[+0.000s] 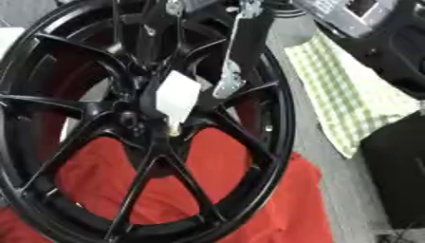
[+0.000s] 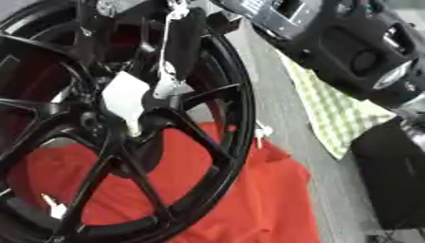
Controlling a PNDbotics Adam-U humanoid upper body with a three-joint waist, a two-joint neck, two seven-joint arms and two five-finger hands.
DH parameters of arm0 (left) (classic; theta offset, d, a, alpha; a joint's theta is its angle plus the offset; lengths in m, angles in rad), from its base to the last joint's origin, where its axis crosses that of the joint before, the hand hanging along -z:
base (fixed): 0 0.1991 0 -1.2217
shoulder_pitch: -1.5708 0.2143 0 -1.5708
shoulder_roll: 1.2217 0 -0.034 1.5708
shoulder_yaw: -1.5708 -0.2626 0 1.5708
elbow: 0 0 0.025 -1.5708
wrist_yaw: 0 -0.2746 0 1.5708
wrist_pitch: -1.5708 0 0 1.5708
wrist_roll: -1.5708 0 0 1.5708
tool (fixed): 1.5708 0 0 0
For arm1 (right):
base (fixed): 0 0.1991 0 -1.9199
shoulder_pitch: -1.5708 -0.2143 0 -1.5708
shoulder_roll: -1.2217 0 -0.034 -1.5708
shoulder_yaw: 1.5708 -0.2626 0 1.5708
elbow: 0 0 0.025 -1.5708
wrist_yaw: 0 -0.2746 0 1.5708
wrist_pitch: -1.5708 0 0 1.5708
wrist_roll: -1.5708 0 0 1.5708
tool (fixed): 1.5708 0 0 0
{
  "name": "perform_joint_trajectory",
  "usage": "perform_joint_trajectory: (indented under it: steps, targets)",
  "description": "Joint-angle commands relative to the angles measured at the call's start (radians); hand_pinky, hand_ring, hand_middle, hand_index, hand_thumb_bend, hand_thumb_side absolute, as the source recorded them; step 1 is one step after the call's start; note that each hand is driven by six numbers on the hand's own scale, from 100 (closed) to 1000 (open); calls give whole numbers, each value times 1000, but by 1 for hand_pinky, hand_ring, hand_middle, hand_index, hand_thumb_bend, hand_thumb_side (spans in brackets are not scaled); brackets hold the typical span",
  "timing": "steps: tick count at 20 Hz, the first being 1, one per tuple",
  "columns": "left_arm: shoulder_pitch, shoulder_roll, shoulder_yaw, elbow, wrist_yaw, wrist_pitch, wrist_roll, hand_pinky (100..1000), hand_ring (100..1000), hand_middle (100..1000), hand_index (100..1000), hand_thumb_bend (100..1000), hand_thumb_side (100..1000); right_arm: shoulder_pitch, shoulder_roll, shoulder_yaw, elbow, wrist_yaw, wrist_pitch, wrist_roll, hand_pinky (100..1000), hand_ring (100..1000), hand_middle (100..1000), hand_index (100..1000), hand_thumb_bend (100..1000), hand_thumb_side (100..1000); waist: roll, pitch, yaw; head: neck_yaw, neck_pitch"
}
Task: Pull the pin out of the wheel hub.
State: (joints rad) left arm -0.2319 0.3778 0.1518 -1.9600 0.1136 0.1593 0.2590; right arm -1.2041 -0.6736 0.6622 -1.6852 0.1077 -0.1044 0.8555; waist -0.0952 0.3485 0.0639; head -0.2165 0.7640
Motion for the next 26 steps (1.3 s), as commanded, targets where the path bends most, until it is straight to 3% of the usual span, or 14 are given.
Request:
perform_joint_trajectory:
  steps: [1, 26]
  targets:
    - [-13, 7, 1, -13, -1, 0, -5, 711, 691, 687, 736, 100, 862, -13, -10, -5, 1, -18, 3, 3, 872, 810, 702, 795, 503, 259, 5, -14, 2, 3, 6]
    - [-18, 1, 2, -13, 0, 1, -7, 713, 697, 689, 736, 100, 862, -1, -2, 8, 19, -51, 22, 6, 852, 769, 611, 684, 441, 167, 5, -12, 8, 0, 6]
